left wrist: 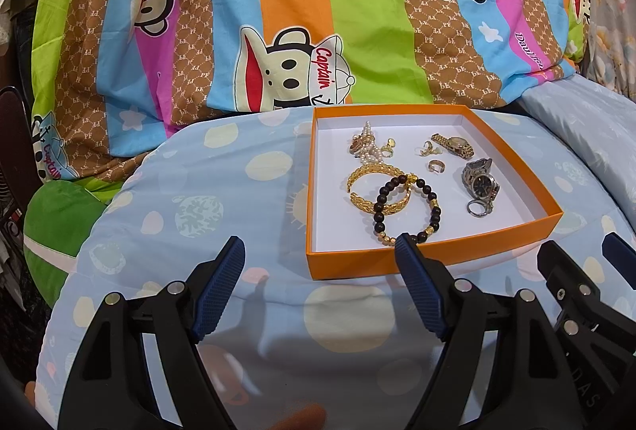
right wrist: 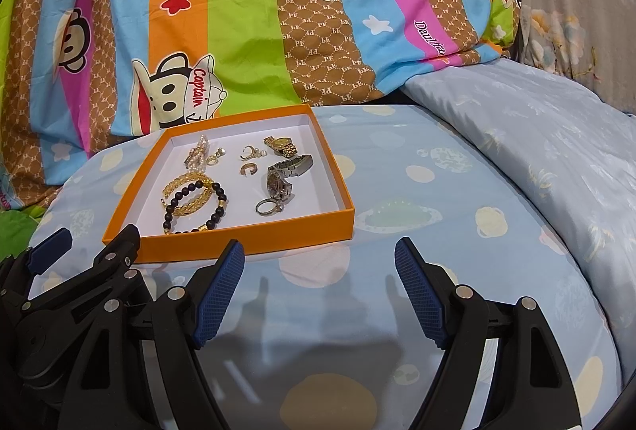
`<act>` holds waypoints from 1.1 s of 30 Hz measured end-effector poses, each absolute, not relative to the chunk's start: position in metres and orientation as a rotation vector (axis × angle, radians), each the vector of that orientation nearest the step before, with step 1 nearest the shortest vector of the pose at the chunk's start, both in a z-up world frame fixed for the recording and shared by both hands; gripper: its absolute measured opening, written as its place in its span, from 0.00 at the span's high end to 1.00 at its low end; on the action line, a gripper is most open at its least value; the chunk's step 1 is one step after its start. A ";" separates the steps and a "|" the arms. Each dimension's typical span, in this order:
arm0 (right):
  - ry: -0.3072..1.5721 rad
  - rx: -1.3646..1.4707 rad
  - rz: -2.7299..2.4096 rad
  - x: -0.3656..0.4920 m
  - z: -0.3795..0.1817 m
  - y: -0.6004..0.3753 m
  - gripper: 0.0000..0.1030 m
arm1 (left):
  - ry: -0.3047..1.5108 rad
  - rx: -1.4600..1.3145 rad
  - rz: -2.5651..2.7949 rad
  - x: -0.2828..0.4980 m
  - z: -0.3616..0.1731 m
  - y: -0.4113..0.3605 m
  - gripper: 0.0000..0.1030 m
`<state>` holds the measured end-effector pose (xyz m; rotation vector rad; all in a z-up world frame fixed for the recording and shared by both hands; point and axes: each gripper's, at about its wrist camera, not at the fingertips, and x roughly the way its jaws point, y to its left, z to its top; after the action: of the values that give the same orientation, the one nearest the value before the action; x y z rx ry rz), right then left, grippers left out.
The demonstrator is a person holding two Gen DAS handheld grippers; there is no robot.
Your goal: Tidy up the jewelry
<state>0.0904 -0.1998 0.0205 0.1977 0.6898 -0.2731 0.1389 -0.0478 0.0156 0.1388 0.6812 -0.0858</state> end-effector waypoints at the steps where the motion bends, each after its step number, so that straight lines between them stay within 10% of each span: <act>1: 0.690 0.198 -0.273 0.091 0.021 -0.200 0.25 | 0.681 0.139 -0.085 0.139 0.016 -0.048 0.27; 33: 0.667 0.204 -0.274 0.088 0.023 -0.201 0.25 | 0.674 0.127 -0.099 0.138 0.017 -0.047 0.27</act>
<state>0.0876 -0.2005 0.0232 0.2038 0.6675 -0.2745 0.1379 -0.0472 0.0173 0.1266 0.6744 -0.0990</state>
